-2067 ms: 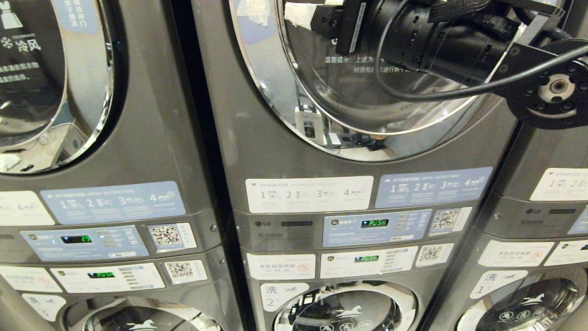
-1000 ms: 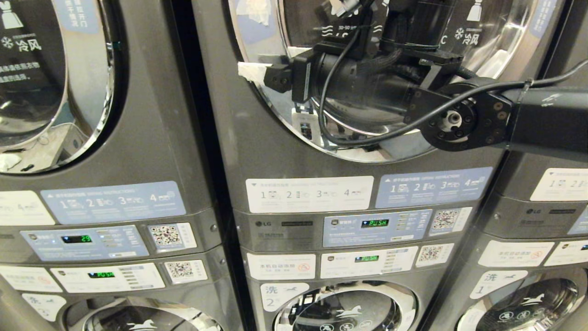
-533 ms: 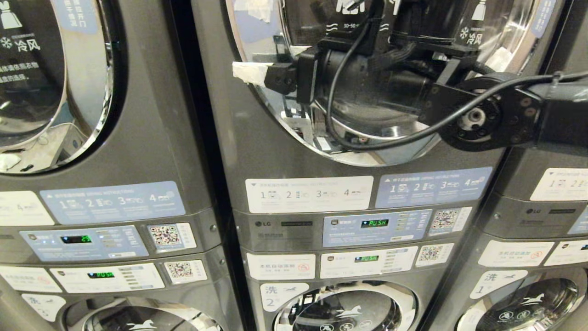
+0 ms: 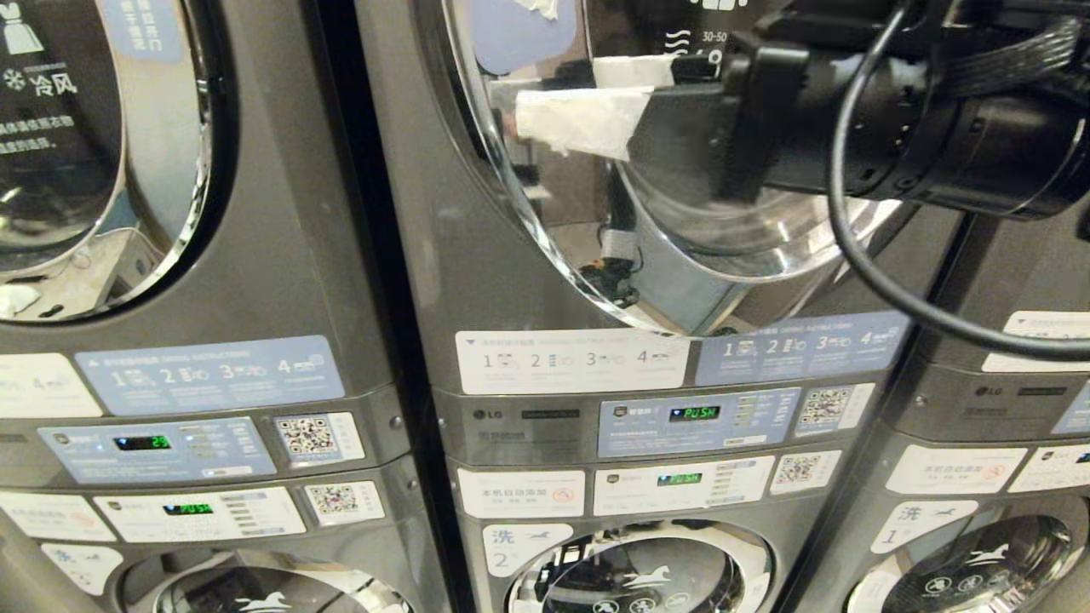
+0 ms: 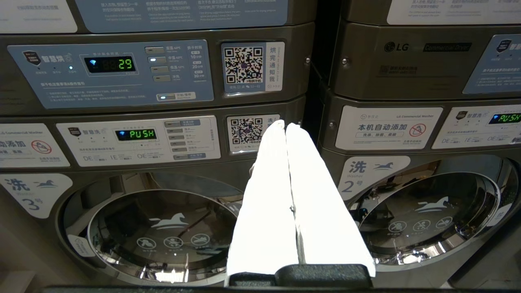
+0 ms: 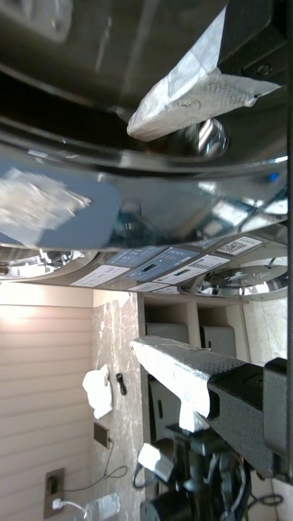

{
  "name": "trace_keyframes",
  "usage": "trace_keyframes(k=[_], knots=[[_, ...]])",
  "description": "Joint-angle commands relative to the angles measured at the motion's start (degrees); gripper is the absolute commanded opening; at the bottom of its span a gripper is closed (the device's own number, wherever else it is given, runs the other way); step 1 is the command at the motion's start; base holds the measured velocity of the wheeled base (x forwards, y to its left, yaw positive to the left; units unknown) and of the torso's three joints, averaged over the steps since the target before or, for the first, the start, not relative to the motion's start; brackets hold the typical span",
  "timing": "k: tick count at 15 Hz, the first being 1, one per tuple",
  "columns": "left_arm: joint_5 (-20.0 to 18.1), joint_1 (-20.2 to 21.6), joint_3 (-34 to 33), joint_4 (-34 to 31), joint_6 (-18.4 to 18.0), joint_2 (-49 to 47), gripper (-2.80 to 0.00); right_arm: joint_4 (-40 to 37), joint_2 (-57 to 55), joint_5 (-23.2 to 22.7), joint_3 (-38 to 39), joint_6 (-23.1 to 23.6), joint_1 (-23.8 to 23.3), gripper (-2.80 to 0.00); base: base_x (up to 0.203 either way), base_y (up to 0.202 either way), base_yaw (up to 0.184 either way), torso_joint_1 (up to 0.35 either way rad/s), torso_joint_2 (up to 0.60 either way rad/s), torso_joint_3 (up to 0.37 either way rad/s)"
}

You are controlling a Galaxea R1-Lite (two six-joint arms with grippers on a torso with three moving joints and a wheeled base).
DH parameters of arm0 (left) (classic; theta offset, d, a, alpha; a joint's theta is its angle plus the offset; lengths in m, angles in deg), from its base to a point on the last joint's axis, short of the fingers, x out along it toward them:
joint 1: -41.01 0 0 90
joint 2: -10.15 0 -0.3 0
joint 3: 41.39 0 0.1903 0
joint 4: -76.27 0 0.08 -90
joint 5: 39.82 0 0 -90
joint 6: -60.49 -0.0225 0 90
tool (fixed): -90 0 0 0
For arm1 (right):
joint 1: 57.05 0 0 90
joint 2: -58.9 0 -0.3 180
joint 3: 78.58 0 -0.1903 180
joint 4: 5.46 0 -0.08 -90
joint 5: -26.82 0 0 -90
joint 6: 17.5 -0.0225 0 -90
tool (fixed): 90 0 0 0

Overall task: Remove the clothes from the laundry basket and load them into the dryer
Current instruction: Open the dryer

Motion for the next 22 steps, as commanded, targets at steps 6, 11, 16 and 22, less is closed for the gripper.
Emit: trace_keyframes(k=[6, 11, 16, 22], knots=[[0.01, 0.0, -0.01, 0.01, 0.0, 0.0, -2.8, 0.12, 17.17, -0.03, 14.16, -0.75, -0.46, 0.0, 0.0, 0.0, 0.0, 0.0, 0.0, 0.0], [0.01, 0.0, -0.01, 0.01, 0.0, 0.0, -2.8, 0.07, 18.36, -0.41, 14.89, -0.55, -0.38, 0.0, 0.0, 0.0, 0.0, 0.0, 0.0, 0.0], [0.01, 0.0, -0.01, 0.01, 0.0, 0.0, -2.8, -0.07, 22.28, -0.83, 16.42, -0.53, 0.34, 0.0, 0.0, 0.0, 0.0, 0.0, 0.0, 0.0], [0.01, 0.0, -0.01, 0.01, 0.0, 0.0, -2.8, -1.81, 36.02, 6.06, 16.86, -0.79, 0.24, 0.0, 0.0, 0.0, 0.0, 0.0, 0.0, 0.0]])
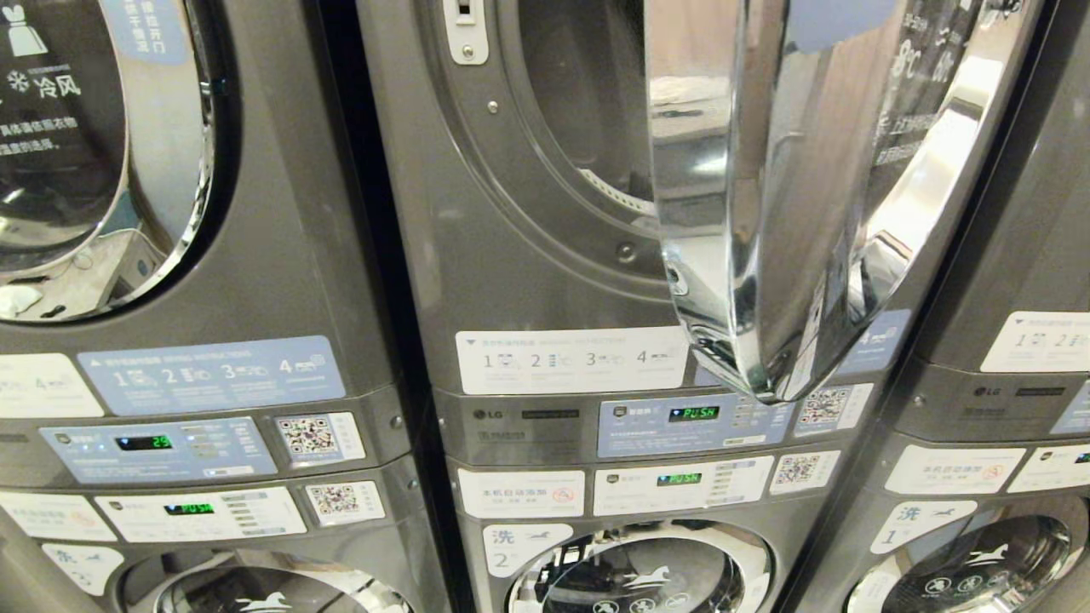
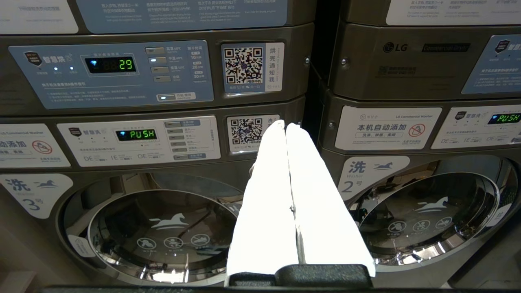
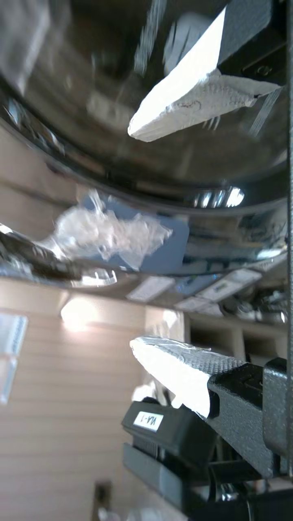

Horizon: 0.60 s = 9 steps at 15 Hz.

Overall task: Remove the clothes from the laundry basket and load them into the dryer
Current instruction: Open the dryer

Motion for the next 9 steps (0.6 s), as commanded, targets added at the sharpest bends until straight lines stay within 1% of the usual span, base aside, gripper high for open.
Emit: trace_keyframes(k=[1, 2, 3, 5, 6, 7, 8, 9], knots=[[0.01, 0.0, -0.01, 0.0, -0.01, 0.0, -2.8, -1.68, 7.09, 2.58, 0.34, 0.03, -1.03, 0.0, 0.0, 0.0, 0.0, 0.0, 0.0, 0.0], [0.01, 0.0, -0.01, 0.0, -0.01, 0.0, -2.8, -4.6, 10.71, 6.65, 1.48, -0.15, -2.33, 0.0, 0.0, 0.0, 0.0, 0.0, 0.0, 0.0], [0.01, 0.0, -0.01, 0.0, -0.01, 0.0, -2.8, -7.26, 14.58, 10.95, 4.49, -0.92, -3.9, 0.0, 0.0, 0.0, 0.0, 0.0, 0.0, 0.0], [0.01, 0.0, -0.01, 0.0, -0.01, 0.0, -2.8, -10.15, 21.9, 18.53, 13.9, -4.7, -7.53, 0.0, 0.0, 0.0, 0.0, 0.0, 0.0, 0.0], [0.01, 0.0, -0.01, 0.0, -0.01, 0.0, -2.8, -11.45, 25.03, 22.49, 17.97, -6.64, -11.1, 0.0, 0.0, 0.0, 0.0, 0.0, 0.0, 0.0], [0.01, 0.0, -0.01, 0.0, -0.01, 0.0, -2.8, -13.51, 27.8, 26.93, 20.98, -8.44, -15.68, 0.0, 0.0, 0.0, 0.0, 0.0, 0.0, 0.0], [0.01, 0.0, -0.01, 0.0, -0.01, 0.0, -2.8, -16.57, 30.92, 32.98, 24.3, -11.04, -20.35, 0.0, 0.0, 0.0, 0.0, 0.0, 0.0, 0.0], [0.01, 0.0, -0.01, 0.0, -0.01, 0.0, -2.8, -19.74, 33.44, 37.96, 28.08, -13.98, -24.71, 0.0, 0.0, 0.0, 0.0, 0.0, 0.0, 0.0]])
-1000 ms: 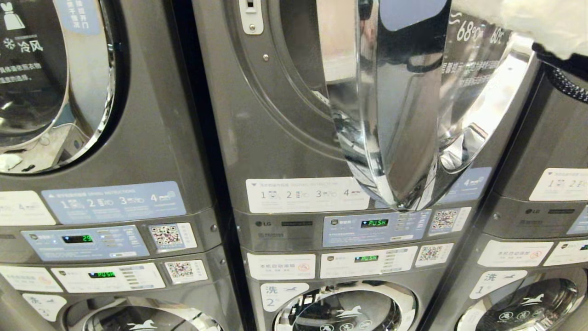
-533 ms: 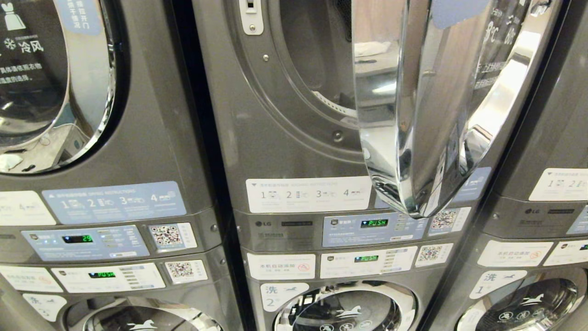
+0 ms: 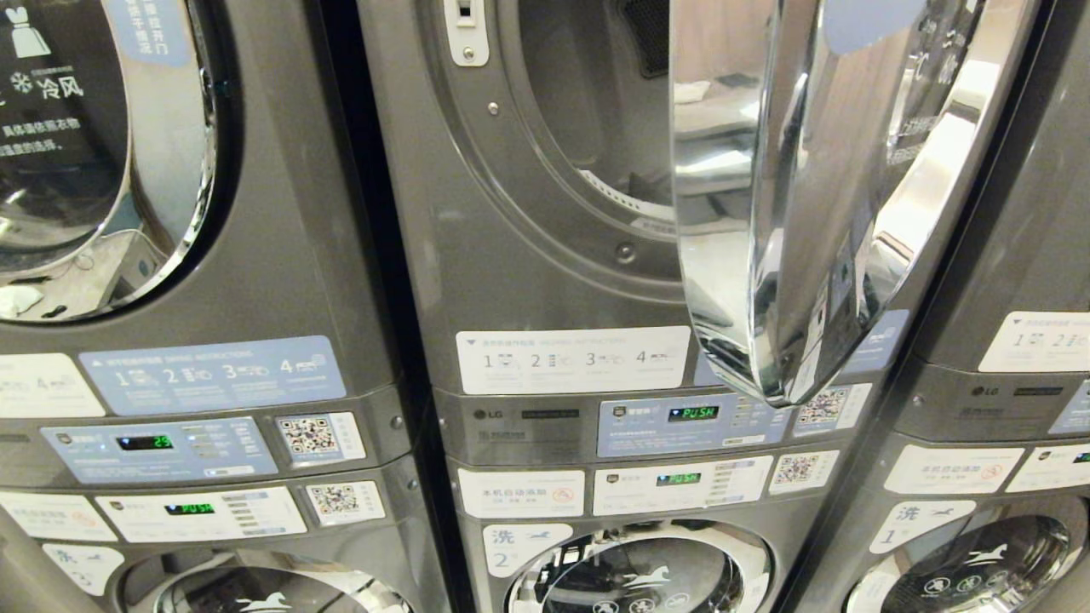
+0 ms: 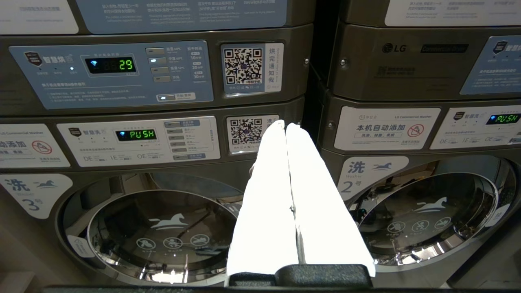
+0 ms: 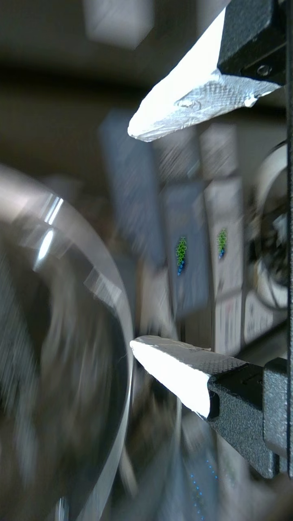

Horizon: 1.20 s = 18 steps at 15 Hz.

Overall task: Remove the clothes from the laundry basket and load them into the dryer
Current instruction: Open the dryer

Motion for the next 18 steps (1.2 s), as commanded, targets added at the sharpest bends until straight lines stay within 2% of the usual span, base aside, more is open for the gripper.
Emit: trace_keyframes(k=[1, 2, 4, 7, 9, 10, 11, 12, 13, 14, 18], knots=[[0.01, 0.0, -0.01, 0.01, -0.01, 0.0, -2.8, -3.11, 6.89, 6.13, 5.67, -2.93, -6.3, 0.0, 0.0, 0.0, 0.0, 0.0, 0.0, 0.0], [0.01, 0.0, -0.01, 0.01, -0.01, 0.0, -2.8, -4.6, 8.61, 6.96, 9.65, -3.79, -9.49, 0.0, 0.0, 0.0, 0.0, 0.0, 0.0, 0.0], [0.01, 0.0, -0.01, 0.01, -0.01, 0.0, -2.8, -6.03, 12.34, 7.46, 18.31, -2.65, -12.05, 0.0, 0.0, 0.0, 0.0, 0.0, 0.0, 0.0], [0.01, 0.0, -0.01, 0.01, 0.04, 0.0, -2.8, -5.42, 17.34, 6.88, 29.8, 6.21, -11.89, 0.0, 0.0, 0.0, 0.0, 0.0, 0.0, 0.0], [0.01, 0.0, -0.01, 0.01, 0.08, 0.0, -2.8, -1.97, 17.75, 5.77, 36.46, 9.53, -11.84, 0.0, 0.0, 0.0, 0.0, 0.0, 0.0, 0.0], [0.01, 0.0, -0.01, 0.01, 0.08, 0.0, -2.8, 0.74, 17.74, 3.37, 39.15, 10.98, -11.93, 0.0, 0.0, 0.0, 0.0, 0.0, 0.0, 0.0], [0.01, 0.0, -0.01, 0.01, 0.08, 0.0, -2.8, 1.61, 17.66, -2.6, 40.33, 12.41, -12.74, 0.0, 0.0, 0.0, 0.0, 0.0, 0.0, 0.0], [-0.07, 0.0, -0.01, 0.01, 0.17, 0.0, -2.8, 2.14, 16.9, -6.54, 41.52, 16.98, -15.0, 0.0, 0.0, 0.0, 0.0, 0.0, 0.0, 0.0], [0.01, 0.0, -0.01, 0.01, 0.17, 0.0, -2.8, 2.36, 15.98, -7.7, 41.84, 21.4, -17.24, 0.0, 0.0, 0.0, 0.0, 0.0, 0.0, 0.0], [0.01, 0.0, -0.01, 0.01, 0.17, 0.0, -2.8, 2.49, 16.48, -8.46, 41.96, 22.5, -18.24, 0.0, 0.0, 0.0, 0.0, 0.0, 0.0, 0.0], [0.0, 0.06, -0.01, 0.08, 0.17, 0.0, -2.8, 2.52, 31.21, -8.69, 42.01, 22.92, -17.74, 0.0, 0.0, 0.0, 0.0, 0.0, 0.0, 0.0]])
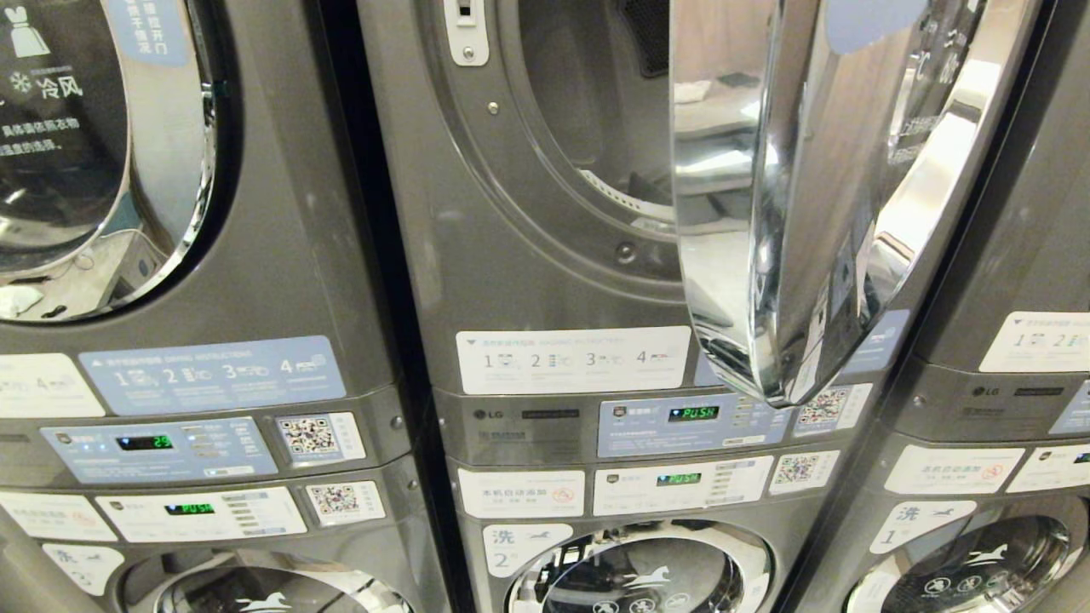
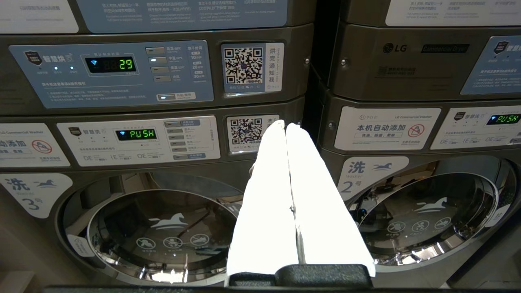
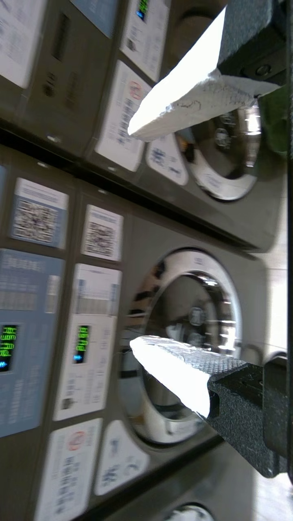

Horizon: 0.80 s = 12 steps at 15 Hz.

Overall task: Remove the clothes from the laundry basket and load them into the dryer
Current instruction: Open the dryer

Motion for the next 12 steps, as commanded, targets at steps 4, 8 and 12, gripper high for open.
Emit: trace_keyframes(k=[4, 8, 12], knots=[[0.03, 0.04, -0.01, 0.08, 0.0, 0.0, -2.8, -0.13, 7.61, 0.01, 0.1, -1.76, 0.44, 0.0, 0.0, 0.0, 0.0, 0.0, 0.0, 0.0], [0.03, 0.0, -0.01, 0.08, 0.0, 0.0, -2.8, -0.13, 7.61, 0.06, 0.1, -1.75, 0.37, 0.0, 0.0, 0.0, 0.0, 0.0, 0.0, 0.0], [-0.06, 0.03, -0.01, -0.01, -0.36, 0.0, -2.8, -0.13, 7.61, 0.38, 0.1, -2.06, 0.44, 0.0, 0.0, 0.0, 0.0, 0.0, 0.0, 0.0]])
